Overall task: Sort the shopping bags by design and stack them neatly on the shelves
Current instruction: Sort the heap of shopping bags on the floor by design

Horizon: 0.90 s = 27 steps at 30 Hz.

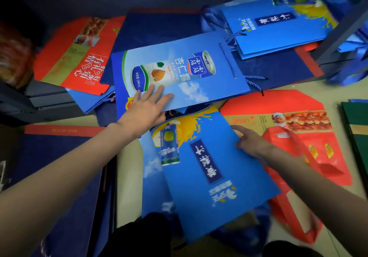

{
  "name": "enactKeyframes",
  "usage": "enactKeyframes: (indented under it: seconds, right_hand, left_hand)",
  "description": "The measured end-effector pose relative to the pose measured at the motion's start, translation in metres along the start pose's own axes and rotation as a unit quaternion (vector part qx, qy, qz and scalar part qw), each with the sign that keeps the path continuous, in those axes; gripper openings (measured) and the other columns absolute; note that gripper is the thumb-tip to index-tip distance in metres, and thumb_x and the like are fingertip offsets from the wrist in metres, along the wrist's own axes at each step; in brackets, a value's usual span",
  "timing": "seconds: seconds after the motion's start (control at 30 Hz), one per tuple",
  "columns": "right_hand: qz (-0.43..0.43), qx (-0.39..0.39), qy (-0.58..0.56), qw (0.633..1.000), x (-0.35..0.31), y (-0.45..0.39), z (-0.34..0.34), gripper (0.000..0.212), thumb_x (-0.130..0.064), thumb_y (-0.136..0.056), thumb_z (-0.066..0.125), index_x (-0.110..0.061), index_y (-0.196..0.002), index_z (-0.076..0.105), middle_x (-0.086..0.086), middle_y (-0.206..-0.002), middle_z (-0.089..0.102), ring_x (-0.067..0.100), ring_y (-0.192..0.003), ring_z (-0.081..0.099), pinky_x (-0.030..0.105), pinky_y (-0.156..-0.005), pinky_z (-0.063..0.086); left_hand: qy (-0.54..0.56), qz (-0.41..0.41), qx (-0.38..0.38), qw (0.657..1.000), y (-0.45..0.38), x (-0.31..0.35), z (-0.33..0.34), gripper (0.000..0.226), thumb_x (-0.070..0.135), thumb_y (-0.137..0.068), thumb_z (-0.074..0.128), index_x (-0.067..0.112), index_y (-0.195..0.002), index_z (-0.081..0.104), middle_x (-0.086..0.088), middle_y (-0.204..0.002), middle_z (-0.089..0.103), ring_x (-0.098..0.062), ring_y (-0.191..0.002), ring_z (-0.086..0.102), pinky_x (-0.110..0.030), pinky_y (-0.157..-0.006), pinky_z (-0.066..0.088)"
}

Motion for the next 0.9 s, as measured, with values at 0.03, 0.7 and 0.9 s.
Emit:
enactKeyframes:
  seconds: [0.03,0.7,0.9]
  right_hand:
    - [-0.004,-0.002,-0.011,1.0,0.002,0.0,0.012,0.059,0.017,-0.086,0.038,-0.015,-0.134,0.044,0.009,-0.076,0.062,0.01,-0.048,0.061,0.021,-0.045,0.05]
    - [-0.014,0.006,-0.223,0.975,-0.017,0.0,0.001,0.014,-0.015,-0.09,0.061,-0.015,-0.104,0.057,0.002,-0.096,0.062,0.017,-0.087,0.058,0.026,-0.075,0.044]
    - [-0.017,-0.031,0.044,0.998,0.007,0.005,0.045,0.046,-0.005,-0.08,0.073,-0.017,-0.112,0.042,-0.01,-0.076,0.044,0.014,-0.079,0.049,0.008,-0.052,0.034]
  left_hand:
    - [0.001,0.0,0.001,1.0,0.001,-0.001,0.001,0.057,0.023,-0.098,0.042,0.017,-0.15,0.019,-0.012,-0.158,0.007,-0.032,-0.146,0.003,-0.05,-0.114,0.008]
    - [-0.014,0.097,0.108,0.989,0.036,-0.023,0.02,0.081,0.004,-0.054,0.086,0.014,-0.123,0.044,-0.025,-0.131,0.053,-0.048,-0.118,0.051,-0.068,-0.088,0.038]
    - [-0.031,0.075,0.084,0.993,0.035,-0.022,0.026,0.076,-0.002,-0.049,0.087,0.005,-0.118,0.056,-0.027,-0.13,0.052,-0.051,-0.118,0.049,-0.071,-0.082,0.038]
Point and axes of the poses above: each hand's wrist, its own y-axis away from the middle knuckle, its own z-axis out of the palm, x = y × z, the point moved 4 cm from there along -y, towards the middle knuckle
